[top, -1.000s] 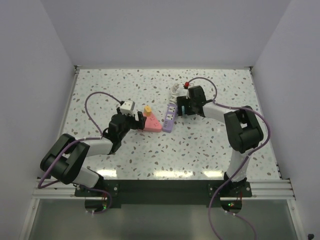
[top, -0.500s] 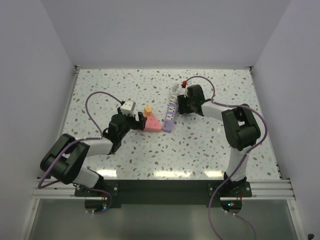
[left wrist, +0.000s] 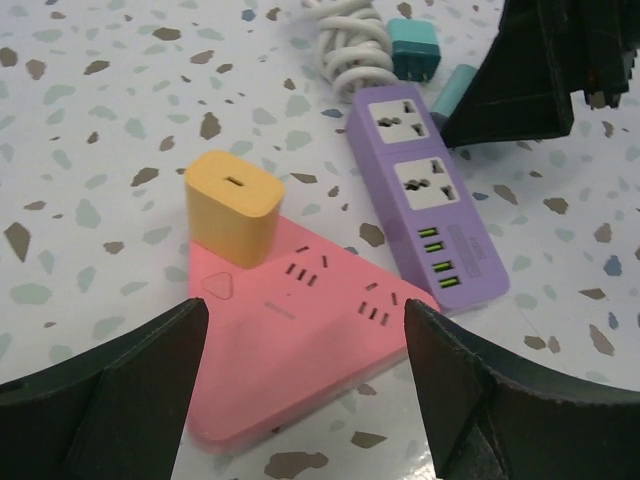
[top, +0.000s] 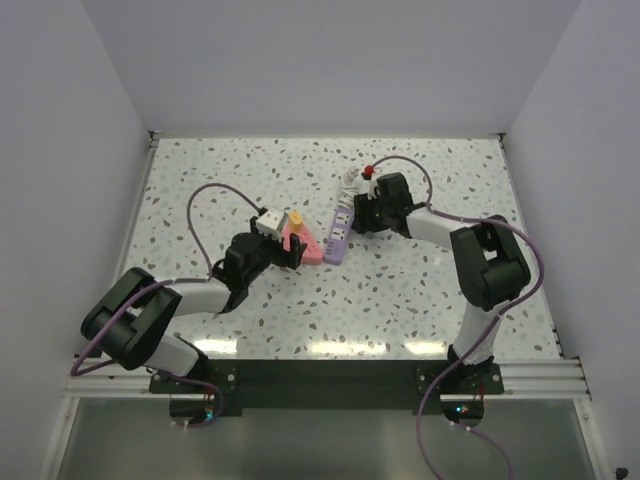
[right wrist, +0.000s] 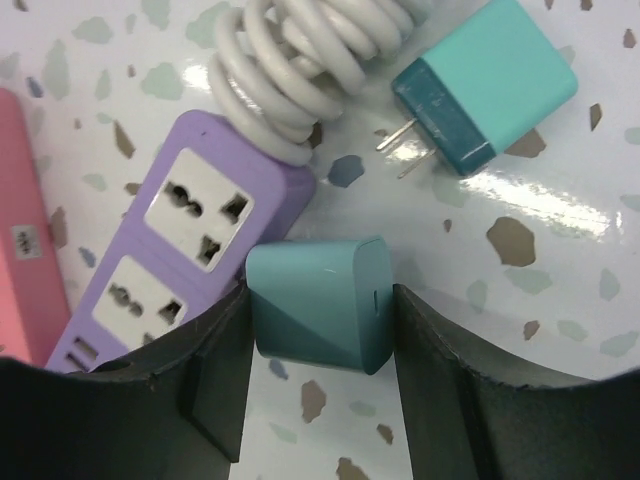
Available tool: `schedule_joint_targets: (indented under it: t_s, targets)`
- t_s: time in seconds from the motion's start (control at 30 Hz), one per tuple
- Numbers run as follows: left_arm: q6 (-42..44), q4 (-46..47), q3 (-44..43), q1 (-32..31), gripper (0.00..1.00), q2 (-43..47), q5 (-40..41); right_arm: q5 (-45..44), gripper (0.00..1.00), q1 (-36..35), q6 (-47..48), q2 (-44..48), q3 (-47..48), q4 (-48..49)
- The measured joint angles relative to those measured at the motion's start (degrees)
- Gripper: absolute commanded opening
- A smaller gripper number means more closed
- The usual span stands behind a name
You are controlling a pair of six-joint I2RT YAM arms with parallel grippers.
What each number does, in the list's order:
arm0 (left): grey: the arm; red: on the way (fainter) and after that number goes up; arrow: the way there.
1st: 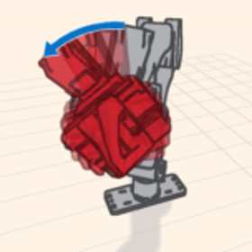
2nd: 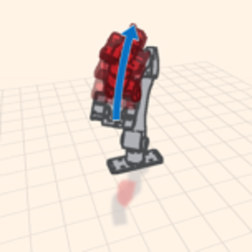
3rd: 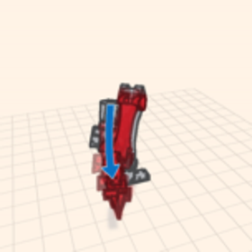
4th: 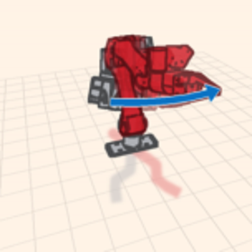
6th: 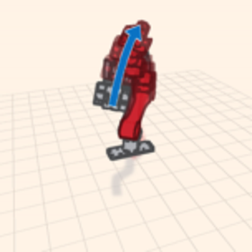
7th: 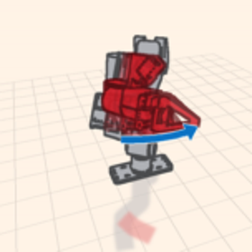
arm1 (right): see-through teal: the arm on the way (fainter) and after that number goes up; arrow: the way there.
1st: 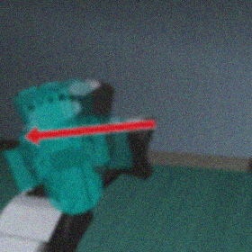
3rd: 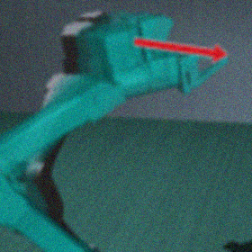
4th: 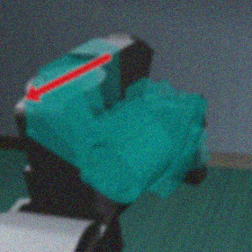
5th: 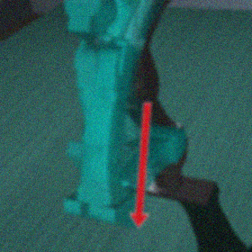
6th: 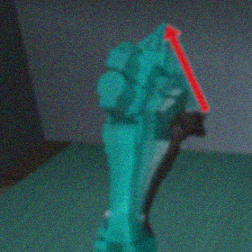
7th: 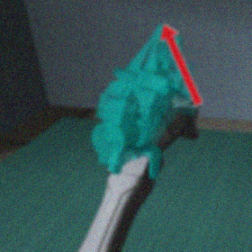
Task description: Insert the plug
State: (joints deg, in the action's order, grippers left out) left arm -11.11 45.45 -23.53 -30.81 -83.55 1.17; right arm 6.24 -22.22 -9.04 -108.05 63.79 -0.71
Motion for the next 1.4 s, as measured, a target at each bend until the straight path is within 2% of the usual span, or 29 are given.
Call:
schedule_joint_targets:
  t_s: [0.37,0.63,0.93,1.0,1.2,1.4]
  targets:
    - [3.89,1.92,0.44,-4.61,0.87,0.33,-5.53,10.45,0.36,-4.5,-5.55,8.83,-1.14,-0.61]
    - [4.87,2.32,0.42,-6.78,0.88,0.33,-4.74,16.5,0.36,-10.54,-8.17,9.22,-1.01,-0.52]
    - [6.01,4.42,0.39,-7.87,0.89,0.2,-2.62,22.08,0.35,-11.91,-10.93,8.98,-0.72,0.7]
    - [6.23,4.83,0.39,-7.87,0.88,0.02,-2.36,23.04,0.35,-11.98,-11.15,8.98,-0.52,0.96]
    - [6.36,5.57,-0.11,-7.91,0.76,-1.22,-2.14,25.51,0.35,-12.24,-11.56,8.37,0.17,1.6]
    - [6.91,6.4,-0.11,-8.02,0.75,-1.27,-2.14,27.19,0.35,-12.37,-11.56,5.99,1.38,1.57]
